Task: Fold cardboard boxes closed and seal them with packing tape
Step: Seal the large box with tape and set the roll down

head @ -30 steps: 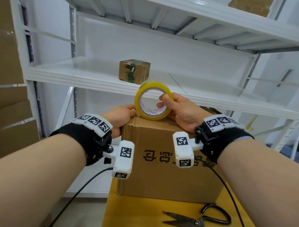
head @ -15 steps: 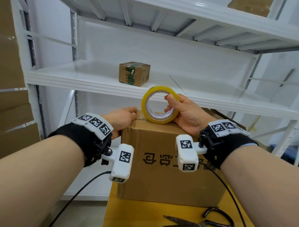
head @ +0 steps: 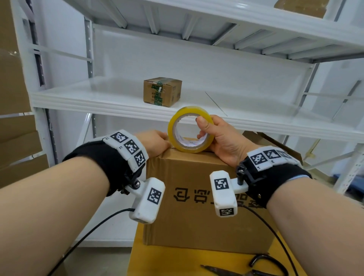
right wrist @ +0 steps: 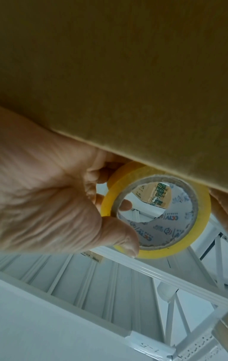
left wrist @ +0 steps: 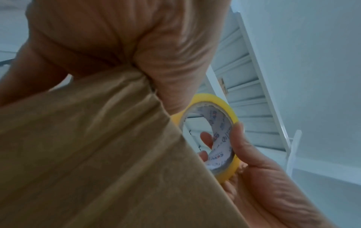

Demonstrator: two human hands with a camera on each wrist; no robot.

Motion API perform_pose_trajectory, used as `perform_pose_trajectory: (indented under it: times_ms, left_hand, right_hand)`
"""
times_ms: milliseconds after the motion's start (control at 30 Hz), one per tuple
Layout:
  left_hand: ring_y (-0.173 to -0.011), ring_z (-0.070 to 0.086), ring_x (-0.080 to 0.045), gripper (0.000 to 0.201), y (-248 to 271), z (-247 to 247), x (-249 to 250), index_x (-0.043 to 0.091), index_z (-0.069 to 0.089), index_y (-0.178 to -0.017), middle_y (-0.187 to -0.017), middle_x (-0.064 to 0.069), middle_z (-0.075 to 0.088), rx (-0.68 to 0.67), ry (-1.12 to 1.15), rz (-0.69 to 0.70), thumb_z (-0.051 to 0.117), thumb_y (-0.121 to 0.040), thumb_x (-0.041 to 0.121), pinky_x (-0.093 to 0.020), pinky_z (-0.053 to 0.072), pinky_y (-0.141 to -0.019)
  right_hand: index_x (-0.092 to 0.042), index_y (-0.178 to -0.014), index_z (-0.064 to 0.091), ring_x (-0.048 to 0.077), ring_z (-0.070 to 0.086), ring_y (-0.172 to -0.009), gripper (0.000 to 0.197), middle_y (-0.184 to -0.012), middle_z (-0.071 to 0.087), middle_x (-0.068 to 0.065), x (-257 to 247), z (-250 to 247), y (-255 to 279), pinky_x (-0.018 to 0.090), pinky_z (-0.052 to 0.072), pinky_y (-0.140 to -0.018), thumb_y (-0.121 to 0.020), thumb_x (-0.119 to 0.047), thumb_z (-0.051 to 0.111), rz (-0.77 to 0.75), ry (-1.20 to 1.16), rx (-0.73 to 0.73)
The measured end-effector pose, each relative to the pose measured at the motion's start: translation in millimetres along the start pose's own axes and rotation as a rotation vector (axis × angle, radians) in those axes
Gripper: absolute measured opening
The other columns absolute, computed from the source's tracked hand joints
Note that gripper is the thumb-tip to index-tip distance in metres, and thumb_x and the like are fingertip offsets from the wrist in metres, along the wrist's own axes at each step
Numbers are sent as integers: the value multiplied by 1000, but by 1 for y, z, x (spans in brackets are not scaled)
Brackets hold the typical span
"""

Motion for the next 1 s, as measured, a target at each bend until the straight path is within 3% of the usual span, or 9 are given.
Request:
perform_pose_trajectory:
  times_ms: [67,133,200,300,400,500,600,800,1000]
  left_hand:
    - [-100,53,-25,37,0,0,5,21,48,-141,-129,-7,56,-16,-65,15,35,-107,28,-29,39,-79]
    - [-116,55,-30,37,1,2,4,24,44,-142,-136,-10,53,-58,-53,22,32,-108,28,-31,43,-86]
    - [-116,59,-32,30,-1,4,-2,32,46,-134,-131,-10,56,-87,124,5,32,-107,32,-41,50,-96]
    - [-102,64,-28,27,1,3,-15,34,58,-119,-121,-7,63,-182,542,-75,36,-105,27,-46,56,-85]
    - [-123,54,-22,44,4,-3,-23,32,62,-124,-136,3,58,-339,683,55,62,-80,24,-45,38,-108]
    - [-143,27,-19,94,11,-4,-24,31,39,-145,-156,4,30,-396,323,197,78,-60,37,-35,16,-117]
    - [-151,0,-21,130,4,-6,-28,38,9,-155,-163,6,-5,-319,-100,195,84,-52,62,-45,5,-121]
    - [-150,-14,-23,118,-12,-23,-36,32,2,-157,-164,5,-14,-206,-479,144,78,-70,58,-57,4,-120]
    - [-151,-9,-23,113,-8,-6,-18,23,0,-157,-164,1,-3,-153,-616,200,68,-77,64,-54,2,-121]
  right_hand:
    - [-14,-114,56,25,53,-83,51,-80,56,6,0,0,1,52,48,-103,-73,-36,77,5,16,-14]
    - [-12,-117,56,25,56,-88,57,-88,59,8,1,0,1,50,50,-102,-71,-38,77,9,34,-14]
    - [-10,-120,57,24,58,-90,61,-93,59,10,1,1,2,44,53,-97,-70,-40,76,7,45,-1]
    - [-9,-118,59,23,59,-89,60,-93,60,11,-1,2,4,41,54,-92,-70,-41,75,11,38,24]
    - [-10,-109,59,23,59,-88,41,-91,60,10,-1,2,4,40,55,-90,-81,-38,74,14,34,46]
    - [-10,-111,58,22,59,-84,37,-91,60,10,-1,3,4,37,55,-84,-90,-37,70,31,40,66]
    - [-10,-116,57,23,58,-87,41,-91,59,11,-2,5,2,40,54,-91,-90,-39,69,38,41,84]
    - [-17,-101,58,23,58,-96,30,-93,60,8,1,25,-6,43,52,-95,-88,-39,72,23,75,83]
    - [-11,-112,57,26,57,-95,37,-95,58,11,-1,20,-8,43,51,-98,-89,-37,71,45,62,44]
Point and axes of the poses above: each hand's wrist, its own y-axis away from the middle knuckle, its own z-axis out of the palm, x = y × z, the point moved 3 cm from there along -y, towards the middle knuckle
